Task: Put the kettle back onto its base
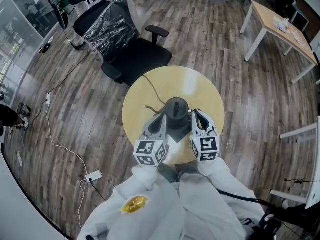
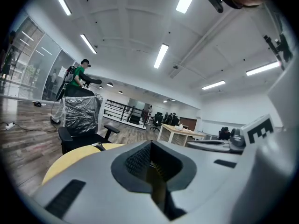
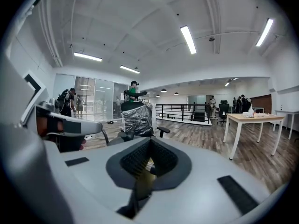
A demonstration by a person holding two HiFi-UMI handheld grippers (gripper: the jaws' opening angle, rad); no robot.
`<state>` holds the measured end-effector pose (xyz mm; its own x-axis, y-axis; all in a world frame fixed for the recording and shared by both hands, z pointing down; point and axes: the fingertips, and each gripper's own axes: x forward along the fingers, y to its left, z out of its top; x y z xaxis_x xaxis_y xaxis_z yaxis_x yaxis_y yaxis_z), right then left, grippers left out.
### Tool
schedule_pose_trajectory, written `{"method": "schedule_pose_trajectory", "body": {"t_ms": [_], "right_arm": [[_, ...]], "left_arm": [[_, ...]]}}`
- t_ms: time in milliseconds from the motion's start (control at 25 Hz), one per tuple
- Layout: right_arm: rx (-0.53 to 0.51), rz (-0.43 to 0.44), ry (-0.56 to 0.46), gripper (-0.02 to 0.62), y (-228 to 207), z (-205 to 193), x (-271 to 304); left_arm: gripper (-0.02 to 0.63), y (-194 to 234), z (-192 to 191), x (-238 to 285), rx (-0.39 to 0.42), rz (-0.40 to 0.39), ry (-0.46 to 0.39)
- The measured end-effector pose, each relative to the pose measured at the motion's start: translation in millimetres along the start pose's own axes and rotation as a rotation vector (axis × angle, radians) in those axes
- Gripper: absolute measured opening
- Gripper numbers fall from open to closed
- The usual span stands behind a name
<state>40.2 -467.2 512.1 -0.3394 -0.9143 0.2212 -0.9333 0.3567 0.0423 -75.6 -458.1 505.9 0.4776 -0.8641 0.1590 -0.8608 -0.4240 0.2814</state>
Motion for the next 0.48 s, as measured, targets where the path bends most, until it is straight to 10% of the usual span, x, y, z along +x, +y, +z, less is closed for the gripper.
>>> {"method": "schedule_pose_trajectory", "body": {"t_ms": [480], "right_arm": [[0.031, 0.026, -0.043, 0.011, 23.6, -14.2, -130.8]], "left_arm": [[0.000, -78.1, -37.7, -105.4, -0.013, 0.055, -0.004]]}}
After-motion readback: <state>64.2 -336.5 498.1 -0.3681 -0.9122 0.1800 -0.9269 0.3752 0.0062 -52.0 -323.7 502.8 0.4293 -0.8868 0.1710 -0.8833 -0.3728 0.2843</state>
